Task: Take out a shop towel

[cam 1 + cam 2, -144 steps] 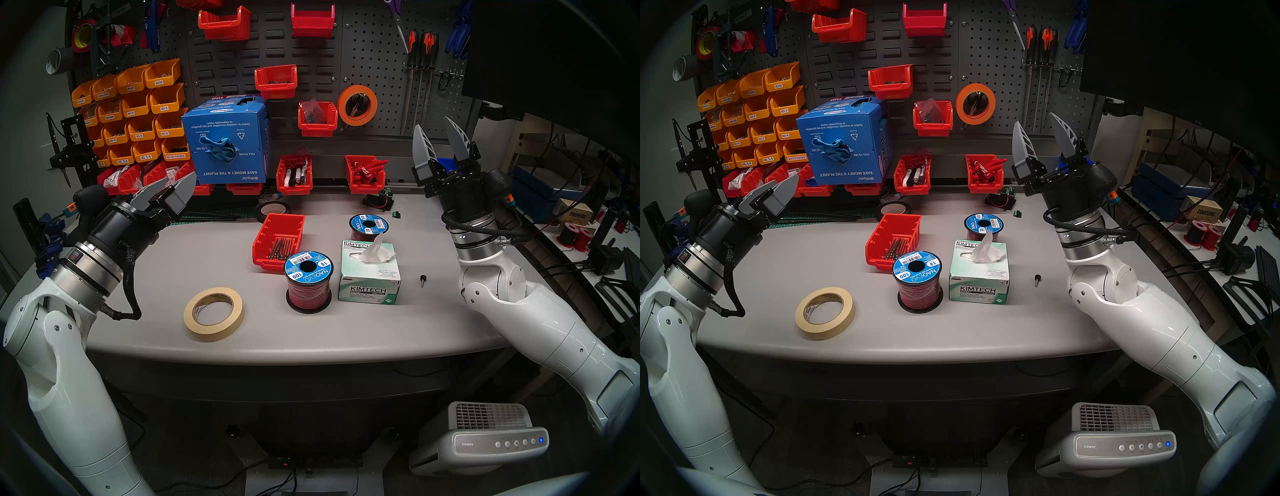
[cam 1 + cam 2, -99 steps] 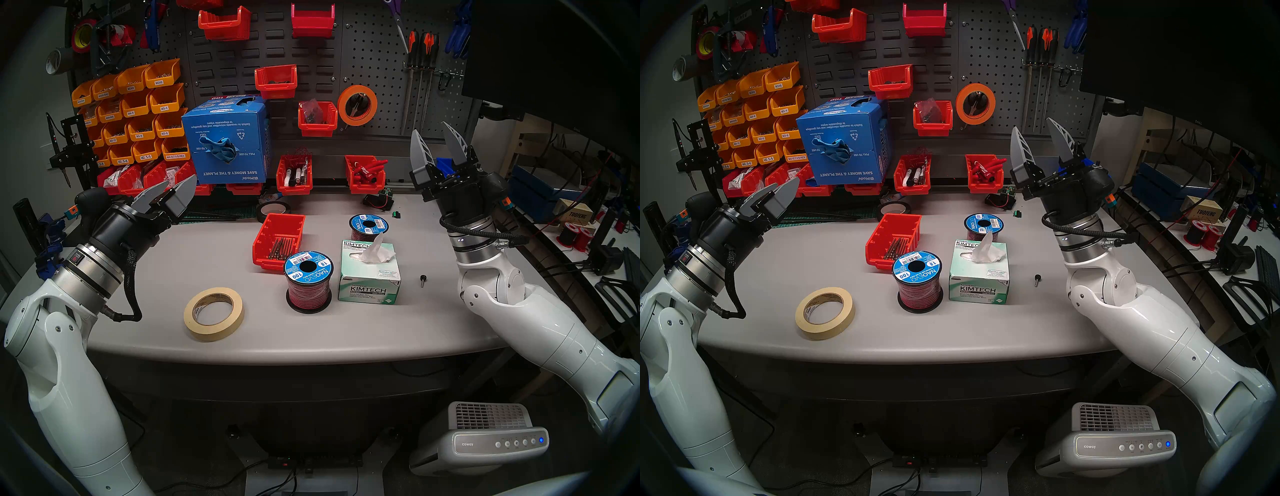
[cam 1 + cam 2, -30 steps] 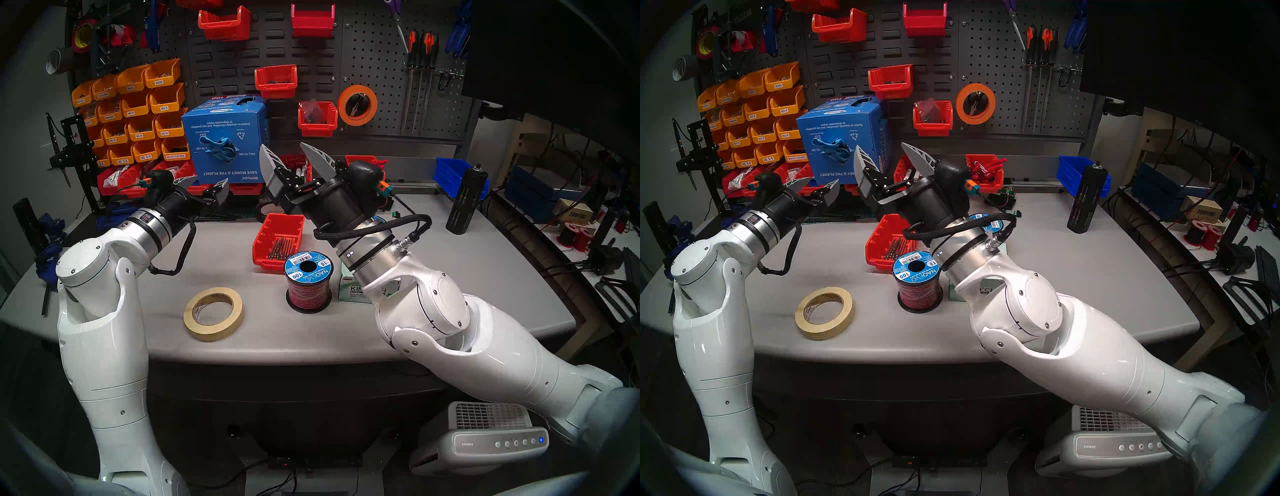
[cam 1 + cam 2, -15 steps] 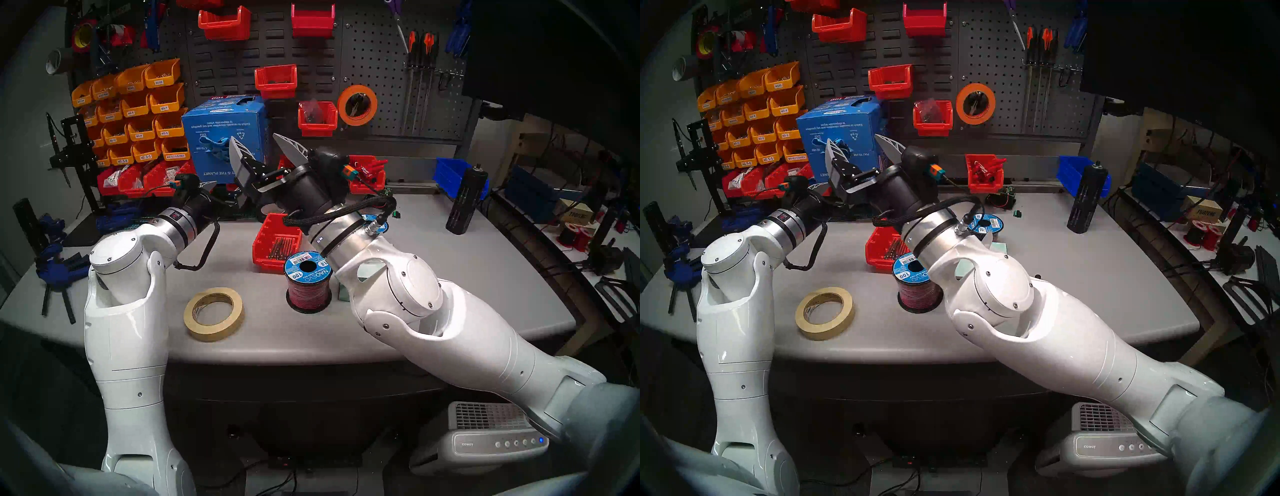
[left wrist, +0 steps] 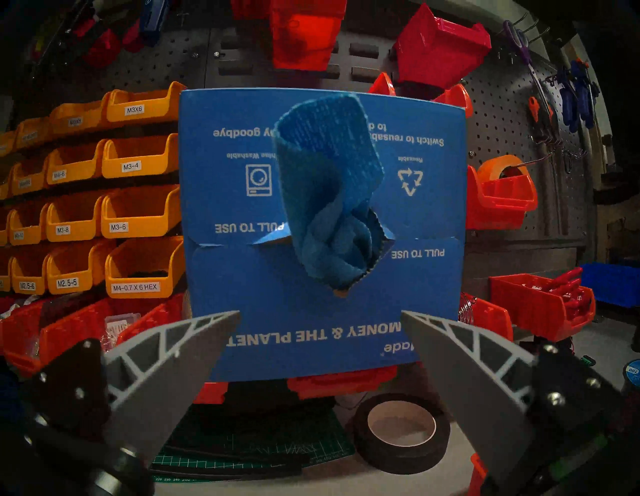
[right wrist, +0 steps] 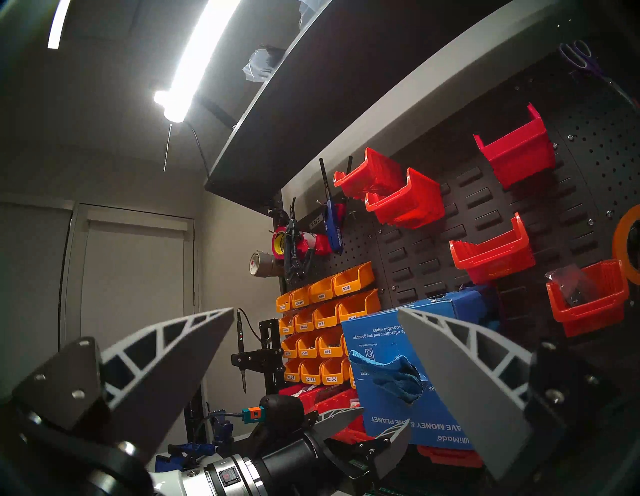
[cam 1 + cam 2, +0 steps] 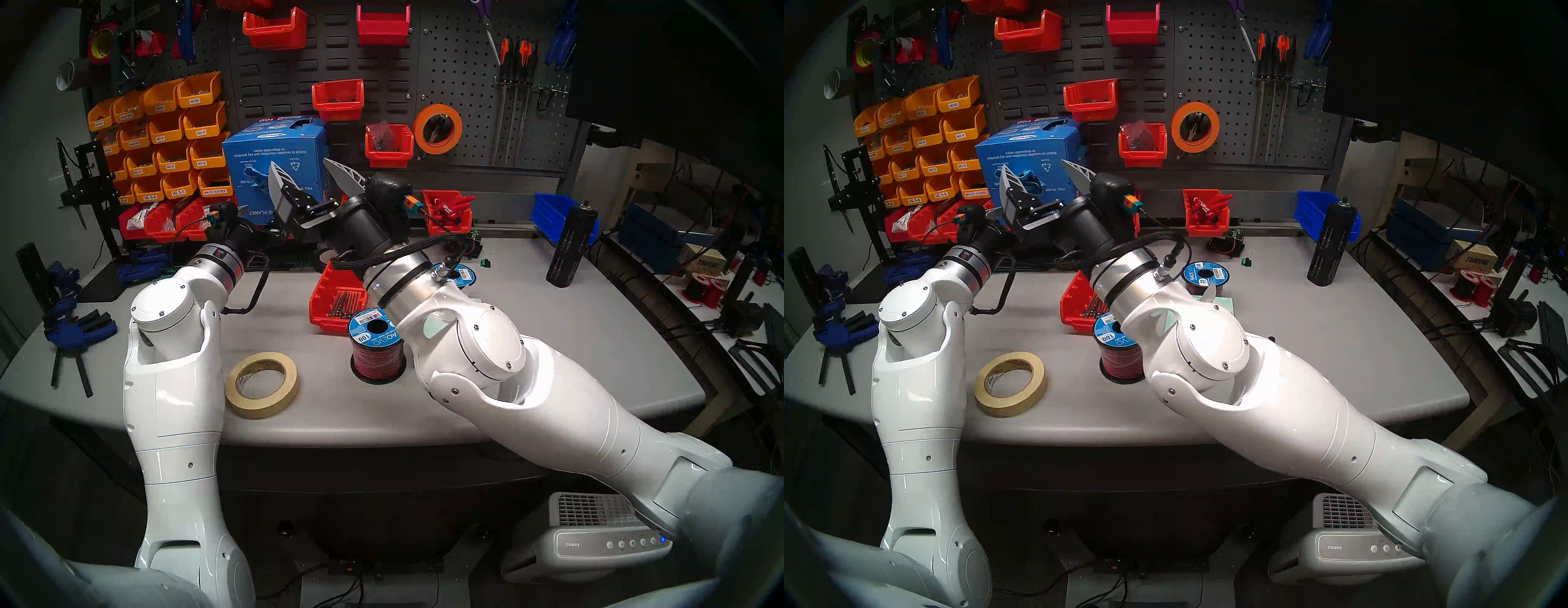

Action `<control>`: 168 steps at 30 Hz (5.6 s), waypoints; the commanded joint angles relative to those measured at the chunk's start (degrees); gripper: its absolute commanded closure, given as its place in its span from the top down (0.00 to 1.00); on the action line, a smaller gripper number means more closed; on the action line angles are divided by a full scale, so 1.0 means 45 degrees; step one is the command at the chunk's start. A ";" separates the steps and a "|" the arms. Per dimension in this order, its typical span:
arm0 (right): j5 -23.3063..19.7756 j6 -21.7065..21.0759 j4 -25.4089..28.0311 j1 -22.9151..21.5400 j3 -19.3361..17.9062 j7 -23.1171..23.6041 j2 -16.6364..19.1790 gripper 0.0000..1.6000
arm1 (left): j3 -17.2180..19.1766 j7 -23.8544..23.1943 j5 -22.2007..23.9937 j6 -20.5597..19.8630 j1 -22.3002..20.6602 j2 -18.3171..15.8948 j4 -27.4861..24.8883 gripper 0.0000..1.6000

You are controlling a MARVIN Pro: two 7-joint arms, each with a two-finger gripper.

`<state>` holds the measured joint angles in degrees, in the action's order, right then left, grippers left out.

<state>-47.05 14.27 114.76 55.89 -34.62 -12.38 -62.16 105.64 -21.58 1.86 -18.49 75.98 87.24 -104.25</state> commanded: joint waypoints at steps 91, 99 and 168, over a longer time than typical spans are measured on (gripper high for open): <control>-0.0368 -0.0670 -0.0455 -0.0920 -0.0029 0.0580 -0.1044 1.00 | -0.1818 0.2020 -0.0965 -0.0344 -0.1225 0.0969 0.0143 1.00; -0.0482 -0.0930 -0.0458 -0.1063 -0.0070 0.0623 -0.1135 1.00 | -0.1732 0.2027 -0.0773 -0.0571 -0.1063 0.0907 -0.0111 1.00; -0.0184 -0.0841 -0.1267 -0.0909 -0.0067 0.0966 -0.1720 1.00 | -0.1054 0.0315 -0.0581 1.2065 -0.1137 -0.2924 0.5872 1.00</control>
<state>-48.35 9.51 107.88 52.79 -33.92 -7.64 -68.98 101.03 -18.98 -2.35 30.10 73.84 75.25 -78.88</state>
